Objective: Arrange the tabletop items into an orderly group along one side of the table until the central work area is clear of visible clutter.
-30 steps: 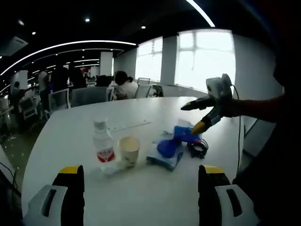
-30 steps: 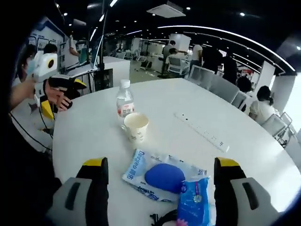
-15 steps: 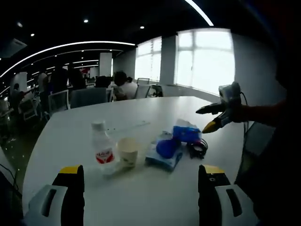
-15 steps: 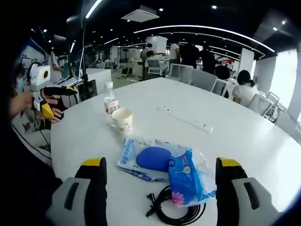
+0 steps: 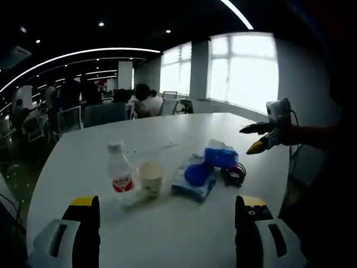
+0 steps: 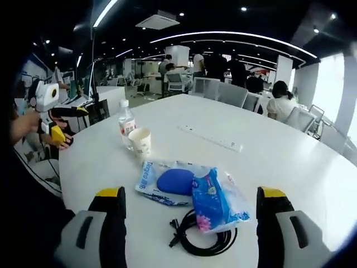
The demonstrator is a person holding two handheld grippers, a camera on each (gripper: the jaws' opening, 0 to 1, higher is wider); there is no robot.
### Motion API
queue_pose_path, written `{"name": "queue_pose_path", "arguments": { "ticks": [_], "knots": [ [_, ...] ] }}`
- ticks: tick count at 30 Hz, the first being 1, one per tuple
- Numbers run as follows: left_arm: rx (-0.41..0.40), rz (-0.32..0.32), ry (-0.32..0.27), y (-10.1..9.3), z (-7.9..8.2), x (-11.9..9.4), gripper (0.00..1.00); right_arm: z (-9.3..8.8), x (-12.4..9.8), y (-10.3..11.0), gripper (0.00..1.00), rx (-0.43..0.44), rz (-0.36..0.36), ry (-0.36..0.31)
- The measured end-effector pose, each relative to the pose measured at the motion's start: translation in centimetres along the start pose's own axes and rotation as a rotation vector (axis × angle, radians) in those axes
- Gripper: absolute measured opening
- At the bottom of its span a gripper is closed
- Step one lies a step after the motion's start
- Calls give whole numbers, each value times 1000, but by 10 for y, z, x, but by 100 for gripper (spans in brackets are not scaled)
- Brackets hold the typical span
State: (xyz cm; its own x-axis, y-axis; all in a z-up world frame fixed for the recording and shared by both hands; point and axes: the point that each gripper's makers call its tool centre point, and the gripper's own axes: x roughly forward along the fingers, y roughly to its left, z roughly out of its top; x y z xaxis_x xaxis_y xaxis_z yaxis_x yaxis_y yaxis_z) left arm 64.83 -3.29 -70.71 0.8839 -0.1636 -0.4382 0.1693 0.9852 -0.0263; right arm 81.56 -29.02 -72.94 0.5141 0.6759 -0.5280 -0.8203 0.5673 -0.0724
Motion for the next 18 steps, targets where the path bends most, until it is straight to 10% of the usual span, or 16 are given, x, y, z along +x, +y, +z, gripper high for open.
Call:
{"name": "queue_pose_path", "arguments": {
  "ticks": [18],
  "knots": [
    [3,-1,3,-1,-1,1,100,-3,-8,-1,93,3,-4,2]
  ]
}}
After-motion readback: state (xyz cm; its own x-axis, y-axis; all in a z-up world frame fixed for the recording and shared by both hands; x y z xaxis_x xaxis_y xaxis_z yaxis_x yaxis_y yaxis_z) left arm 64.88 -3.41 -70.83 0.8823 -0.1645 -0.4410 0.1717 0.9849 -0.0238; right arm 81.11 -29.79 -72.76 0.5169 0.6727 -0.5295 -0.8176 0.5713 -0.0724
